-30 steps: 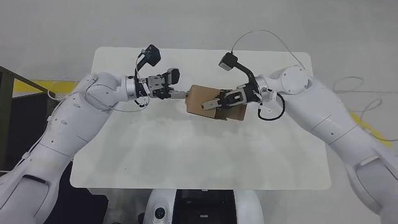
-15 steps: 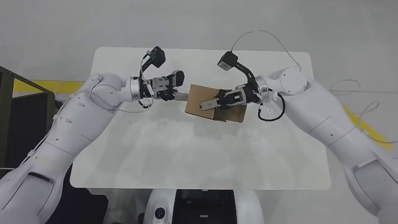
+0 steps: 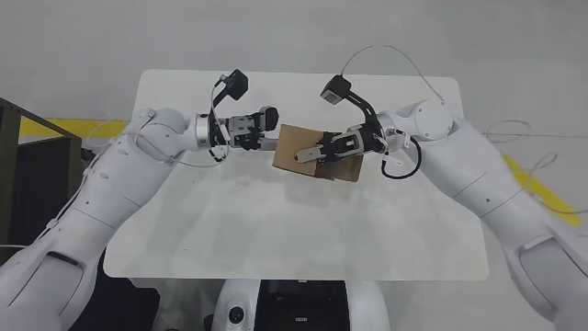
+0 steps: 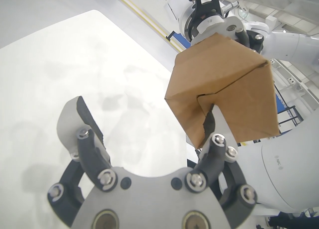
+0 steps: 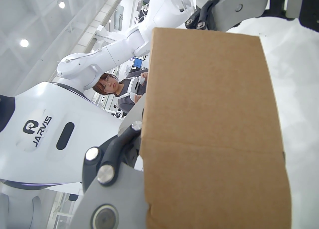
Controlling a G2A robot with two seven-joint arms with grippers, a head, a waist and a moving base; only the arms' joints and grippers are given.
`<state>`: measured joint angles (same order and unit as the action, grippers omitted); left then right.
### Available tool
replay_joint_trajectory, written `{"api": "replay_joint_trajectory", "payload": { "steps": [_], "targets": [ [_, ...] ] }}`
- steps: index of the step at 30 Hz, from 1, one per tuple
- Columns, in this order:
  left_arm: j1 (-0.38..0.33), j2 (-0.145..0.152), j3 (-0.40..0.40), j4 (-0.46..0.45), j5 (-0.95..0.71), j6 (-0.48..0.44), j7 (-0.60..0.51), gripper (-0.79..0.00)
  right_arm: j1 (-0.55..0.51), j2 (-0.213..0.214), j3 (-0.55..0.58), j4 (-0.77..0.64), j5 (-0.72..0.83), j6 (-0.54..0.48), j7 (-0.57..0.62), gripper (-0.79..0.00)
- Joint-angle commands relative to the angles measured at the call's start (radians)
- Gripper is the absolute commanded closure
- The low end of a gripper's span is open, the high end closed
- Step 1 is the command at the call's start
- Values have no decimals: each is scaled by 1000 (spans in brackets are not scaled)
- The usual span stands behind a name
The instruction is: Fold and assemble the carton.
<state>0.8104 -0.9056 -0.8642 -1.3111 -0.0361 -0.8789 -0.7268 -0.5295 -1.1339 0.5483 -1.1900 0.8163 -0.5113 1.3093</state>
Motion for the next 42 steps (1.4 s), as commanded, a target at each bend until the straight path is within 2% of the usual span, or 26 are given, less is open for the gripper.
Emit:
{"api": "replay_joint_trajectory", "payload": {
  "steps": [1, 16, 26, 35, 42],
  "targets": [
    [-2, -2, 2, -2, -3, -1, -4, -785, -3, -2, 4, 0, 0, 2, 2, 0],
    [-16, -18, 6, 4, 8, -8, -7, -785, -19, -14, 34, 3, -15, 18, 18, 0],
    [22, 6, -102, 22, 94, -13, 69, -785, -24, -25, 35, 84, -7, 69, 69, 0],
    [54, 17, -185, 15, 283, -133, 189, -785, -2, -95, -23, 299, 22, 128, 128, 0],
    [73, 21, -209, -30, 484, -133, 306, -785, 16, -161, -75, 437, -28, 110, 109, 0]
  ]
}}
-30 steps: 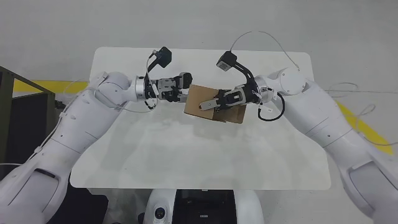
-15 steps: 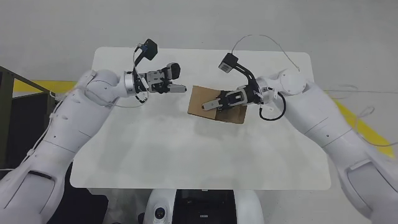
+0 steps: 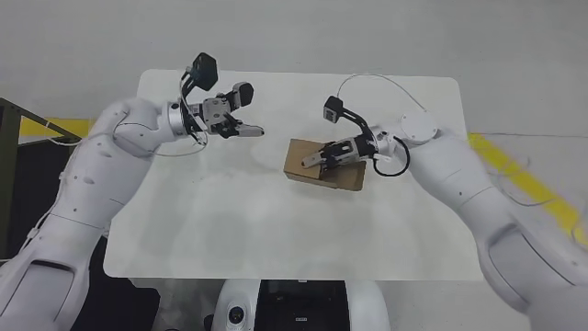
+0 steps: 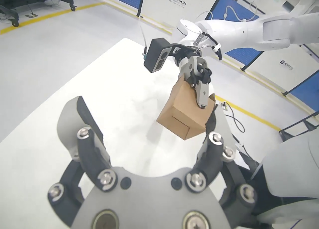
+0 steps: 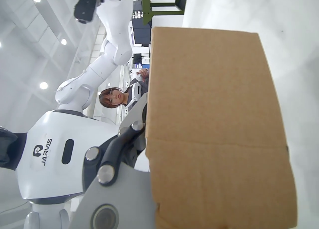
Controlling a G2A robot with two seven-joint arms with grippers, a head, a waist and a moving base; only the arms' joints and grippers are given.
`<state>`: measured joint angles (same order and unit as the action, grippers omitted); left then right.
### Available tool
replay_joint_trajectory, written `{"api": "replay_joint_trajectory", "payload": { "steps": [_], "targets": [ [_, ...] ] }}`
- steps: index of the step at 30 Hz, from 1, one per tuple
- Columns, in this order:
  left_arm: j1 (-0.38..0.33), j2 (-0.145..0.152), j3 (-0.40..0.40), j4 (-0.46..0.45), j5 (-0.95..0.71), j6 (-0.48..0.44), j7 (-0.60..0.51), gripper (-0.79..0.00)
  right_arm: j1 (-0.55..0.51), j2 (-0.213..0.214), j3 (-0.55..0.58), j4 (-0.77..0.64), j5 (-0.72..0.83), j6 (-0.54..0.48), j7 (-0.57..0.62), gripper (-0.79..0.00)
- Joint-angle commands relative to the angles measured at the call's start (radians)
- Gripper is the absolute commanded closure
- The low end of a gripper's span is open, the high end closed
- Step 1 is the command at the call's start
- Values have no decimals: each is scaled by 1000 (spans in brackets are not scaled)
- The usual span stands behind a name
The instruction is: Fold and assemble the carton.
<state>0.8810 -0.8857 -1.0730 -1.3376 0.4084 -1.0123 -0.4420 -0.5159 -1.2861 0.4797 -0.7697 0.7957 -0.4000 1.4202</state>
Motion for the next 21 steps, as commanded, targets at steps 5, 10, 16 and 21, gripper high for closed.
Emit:
{"api": "replay_joint_trajectory", "payload": {
  "steps": [5, 10, 16, 21],
  "targets": [
    [12, 7, 21, -19, 187, 0, 133, -785, 16, -52, -46, 84, -66, -17, -17, 0],
    [5, 13, 65, 14, 304, 0, 254, -785, 18, -96, -68, 153, -75, -28, -28, 0],
    [-15, 22, 135, 40, 413, 0, 374, -785, 32, -139, -85, 227, -96, -26, -26, 0],
    [-44, 33, 191, 59, 480, 0, 453, -785, 35, -165, -86, 269, -94, -14, -14, -74]
  ]
}}
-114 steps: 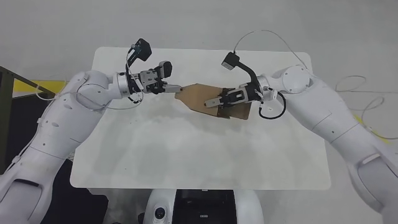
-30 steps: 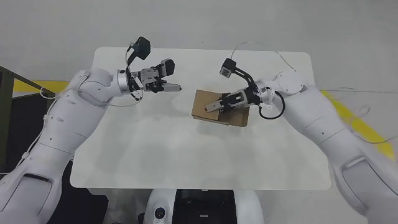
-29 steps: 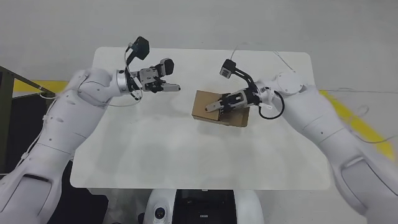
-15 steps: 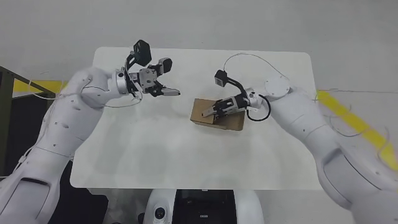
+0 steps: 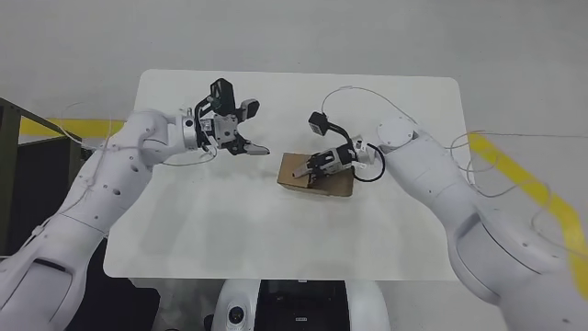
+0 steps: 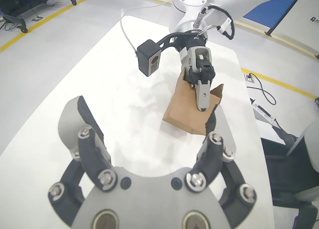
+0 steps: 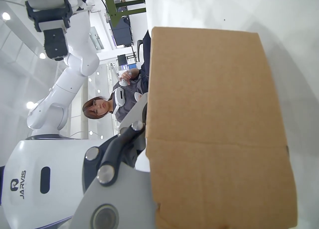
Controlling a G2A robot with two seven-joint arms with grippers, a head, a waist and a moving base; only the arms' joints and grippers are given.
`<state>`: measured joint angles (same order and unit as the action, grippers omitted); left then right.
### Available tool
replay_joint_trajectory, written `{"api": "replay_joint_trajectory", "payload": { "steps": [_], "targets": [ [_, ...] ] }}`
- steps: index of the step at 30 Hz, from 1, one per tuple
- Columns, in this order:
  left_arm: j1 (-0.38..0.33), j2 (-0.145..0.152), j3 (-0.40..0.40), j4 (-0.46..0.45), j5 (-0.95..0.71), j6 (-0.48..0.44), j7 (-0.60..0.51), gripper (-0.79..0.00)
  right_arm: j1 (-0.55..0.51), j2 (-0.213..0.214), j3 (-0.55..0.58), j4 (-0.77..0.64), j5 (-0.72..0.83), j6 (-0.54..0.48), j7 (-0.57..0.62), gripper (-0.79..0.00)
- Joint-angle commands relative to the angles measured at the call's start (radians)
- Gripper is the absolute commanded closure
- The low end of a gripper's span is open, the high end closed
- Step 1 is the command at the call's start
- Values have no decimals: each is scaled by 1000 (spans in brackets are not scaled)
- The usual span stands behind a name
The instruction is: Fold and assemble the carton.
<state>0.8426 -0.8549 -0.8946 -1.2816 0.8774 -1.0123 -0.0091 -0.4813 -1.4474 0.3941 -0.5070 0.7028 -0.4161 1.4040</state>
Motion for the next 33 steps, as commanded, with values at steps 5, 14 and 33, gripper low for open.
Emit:
{"api": "replay_joint_trajectory", "payload": {
  "steps": [5, 14, 33],
  "targets": [
    [-29, 17, 70, 15, 72, 0, 104, -785, 4, -23, 2, 42, -6, 9, 9, -443],
    [-69, 43, 152, 46, 162, 0, 266, -785, 9, -25, 33, 70, -1, 10, 10, -754],
    [-15, 63, 185, 10, 426, 69, 578, -785, -75, 147, 190, -222, -85, -92, -92, -785]
  ]
}}
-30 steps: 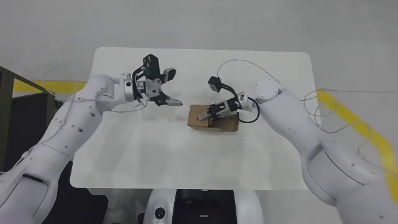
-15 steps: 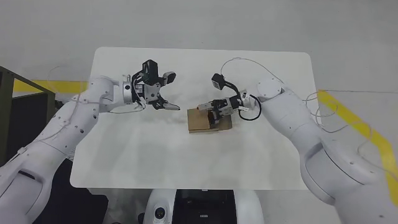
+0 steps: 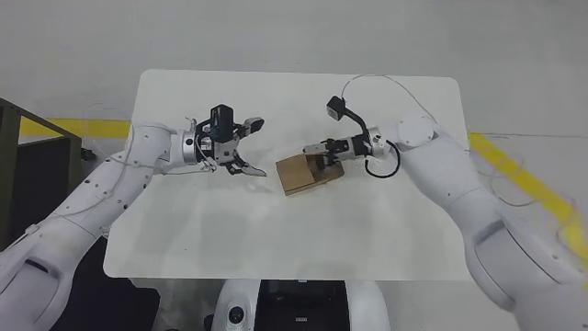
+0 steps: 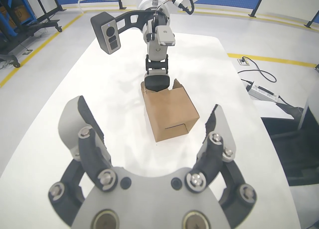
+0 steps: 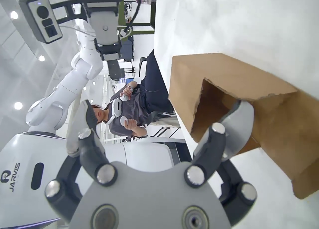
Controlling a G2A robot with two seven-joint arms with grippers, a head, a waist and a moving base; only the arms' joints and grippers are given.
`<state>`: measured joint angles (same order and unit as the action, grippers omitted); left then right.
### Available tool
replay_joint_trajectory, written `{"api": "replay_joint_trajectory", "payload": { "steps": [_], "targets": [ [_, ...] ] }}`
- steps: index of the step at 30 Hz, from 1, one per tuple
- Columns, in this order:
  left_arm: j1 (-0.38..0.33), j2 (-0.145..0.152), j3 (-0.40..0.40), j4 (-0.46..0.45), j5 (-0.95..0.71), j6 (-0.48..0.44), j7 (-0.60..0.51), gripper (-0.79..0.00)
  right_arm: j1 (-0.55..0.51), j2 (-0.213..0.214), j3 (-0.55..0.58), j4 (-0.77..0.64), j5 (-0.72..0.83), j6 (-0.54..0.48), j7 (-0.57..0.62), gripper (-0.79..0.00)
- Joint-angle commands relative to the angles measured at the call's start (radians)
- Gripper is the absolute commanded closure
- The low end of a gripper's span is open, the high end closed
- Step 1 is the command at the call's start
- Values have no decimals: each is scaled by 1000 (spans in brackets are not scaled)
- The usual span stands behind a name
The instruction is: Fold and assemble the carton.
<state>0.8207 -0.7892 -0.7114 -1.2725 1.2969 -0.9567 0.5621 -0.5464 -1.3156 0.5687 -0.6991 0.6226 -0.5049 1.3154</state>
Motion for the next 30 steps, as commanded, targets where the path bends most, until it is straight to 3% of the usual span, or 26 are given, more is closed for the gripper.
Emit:
{"api": "replay_joint_trajectory", "payload": {
  "steps": [1, 9, 17, 25, 30],
  "targets": [
    [6, -3, 1, 1, 6, 14, 7, -785, -21, 30, 31, -58, -9, -6, -6, -785],
    [6, -3, 1, 1, 6, 14, 7, -785, -116, 121, 157, -251, -11, -1, -1, -785],
    [6, -3, 1, 1, 6, 14, 7, -785, -116, 121, 157, -251, -11, -1, -1, -785],
    [68, 0, -39, -22, -56, 61, -68, -785, -116, 121, 157, -251, -11, -1, -1, -785],
    [123, -2, -31, -49, 20, 125, -81, -785, -116, 121, 157, -251, -11, -1, -1, -785]
  ]
}}
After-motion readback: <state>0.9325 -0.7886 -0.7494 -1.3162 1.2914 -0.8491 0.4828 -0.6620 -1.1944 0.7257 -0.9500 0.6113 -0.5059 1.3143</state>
